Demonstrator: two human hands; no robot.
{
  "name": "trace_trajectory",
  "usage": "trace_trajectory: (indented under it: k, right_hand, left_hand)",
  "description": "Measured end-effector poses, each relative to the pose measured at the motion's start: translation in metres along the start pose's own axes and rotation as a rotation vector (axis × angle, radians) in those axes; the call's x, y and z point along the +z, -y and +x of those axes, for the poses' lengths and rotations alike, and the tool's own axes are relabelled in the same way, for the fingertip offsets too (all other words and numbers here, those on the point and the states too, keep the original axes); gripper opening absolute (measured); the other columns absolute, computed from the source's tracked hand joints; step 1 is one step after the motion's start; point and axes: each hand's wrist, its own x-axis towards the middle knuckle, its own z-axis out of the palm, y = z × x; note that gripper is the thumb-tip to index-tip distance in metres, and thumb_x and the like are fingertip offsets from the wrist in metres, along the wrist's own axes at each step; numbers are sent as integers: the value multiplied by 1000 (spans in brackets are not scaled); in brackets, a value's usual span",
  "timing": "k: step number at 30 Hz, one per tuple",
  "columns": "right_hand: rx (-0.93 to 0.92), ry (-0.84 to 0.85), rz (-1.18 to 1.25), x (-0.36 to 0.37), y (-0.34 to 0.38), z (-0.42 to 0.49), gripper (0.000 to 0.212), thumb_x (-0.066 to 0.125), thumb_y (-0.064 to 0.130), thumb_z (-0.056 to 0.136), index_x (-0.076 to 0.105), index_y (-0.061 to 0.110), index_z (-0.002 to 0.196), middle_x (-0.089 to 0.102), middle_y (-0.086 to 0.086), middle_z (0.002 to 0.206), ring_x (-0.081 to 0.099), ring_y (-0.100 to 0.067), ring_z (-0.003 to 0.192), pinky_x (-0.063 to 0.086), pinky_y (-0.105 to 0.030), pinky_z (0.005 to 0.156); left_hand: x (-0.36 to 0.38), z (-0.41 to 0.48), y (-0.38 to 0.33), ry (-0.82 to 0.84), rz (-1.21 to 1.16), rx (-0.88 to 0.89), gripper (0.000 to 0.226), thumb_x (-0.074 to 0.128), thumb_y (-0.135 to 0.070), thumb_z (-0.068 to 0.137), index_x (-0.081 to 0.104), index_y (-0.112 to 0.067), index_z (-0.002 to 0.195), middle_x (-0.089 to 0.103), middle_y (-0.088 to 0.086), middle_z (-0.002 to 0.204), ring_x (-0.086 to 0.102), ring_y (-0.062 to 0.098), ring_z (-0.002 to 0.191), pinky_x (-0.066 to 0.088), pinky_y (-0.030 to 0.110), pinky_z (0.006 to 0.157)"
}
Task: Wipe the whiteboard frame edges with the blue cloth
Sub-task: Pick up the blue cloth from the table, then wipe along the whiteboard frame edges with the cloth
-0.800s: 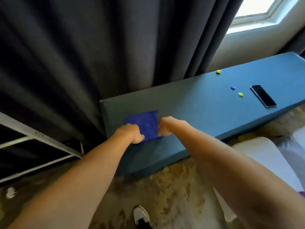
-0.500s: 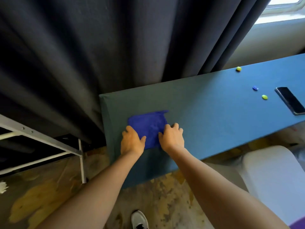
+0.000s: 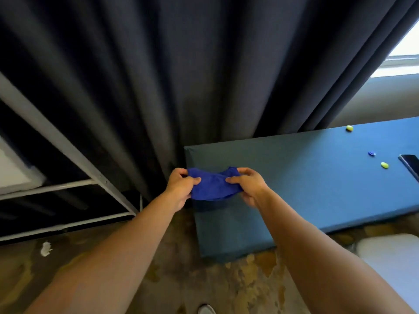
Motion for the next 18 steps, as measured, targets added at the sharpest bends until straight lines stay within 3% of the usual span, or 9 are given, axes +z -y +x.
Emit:
trace_trajectory:
  k: [2, 4, 8, 11, 14, 16, 18]
  right_hand:
    - [-40, 103, 25, 39, 30, -25, 59, 76, -16, 68, 58, 15, 115, 68, -19, 105, 69, -31, 90, 58, -39, 72]
    - [-72, 232, 11, 79, 60, -47, 74, 74, -19, 66, 55, 23, 123, 67, -20, 111, 69, -32, 96, 59, -42, 76]
    - [-233, 442, -248, 170, 115, -111, 78, 74, -21, 64, 56, 13, 132, 66, -18, 118, 68, -27, 102, 59, -38, 81]
    - [-477, 498, -620, 249, 150, -178, 64, 79, -15, 65, 64, 3, 124, 70, -14, 111, 68, -15, 89, 59, -29, 77]
    - [-806, 442, -977, 313, 180, -237, 32, 86, 9, 68, 76, 13, 97, 75, -7, 97, 66, -14, 82, 58, -32, 77]
    - [-961, 405, -1055, 355, 197, -277, 18, 87, 22, 69, 73, 23, 81, 72, 3, 83, 65, -11, 76, 53, -23, 62]
    - [-1092, 406, -1038, 397, 212, -313, 16, 85, 26, 72, 70, 22, 76, 69, 3, 78, 65, -11, 74, 48, -19, 57]
  left_hand:
    - [-43, -27, -38, -15, 2, 105, 53, 67, 10, 79, 49, -27, 112, 66, 12, 108, 67, 27, 98, 59, 47, 73]
    - [-83, -50, -78, 32, 58, 212, 59, 65, 16, 75, 58, -34, 106, 72, 8, 97, 68, 26, 96, 59, 48, 76]
    - [-175, -121, -161, 21, 257, 481, 55, 62, 23, 71, 69, -24, 99, 73, 9, 93, 67, 28, 96, 57, 43, 80]
    - [-248, -187, -215, -86, 412, 666, 56, 60, 22, 72, 64, -12, 116, 69, 21, 105, 66, 30, 98, 55, 46, 88]
    - [-305, -239, -254, -248, 576, 782, 56, 61, 15, 75, 60, -10, 125, 66, 18, 117, 64, 33, 108, 54, 50, 93]
    - [-347, -275, -273, -363, 665, 814, 55, 62, 10, 77, 59, -14, 127, 63, 11, 122, 62, 30, 111, 55, 45, 93]
    - [-391, -305, -291, -464, 707, 870, 48, 63, 5, 78, 62, -16, 121, 64, 6, 116, 61, 25, 104, 54, 36, 83]
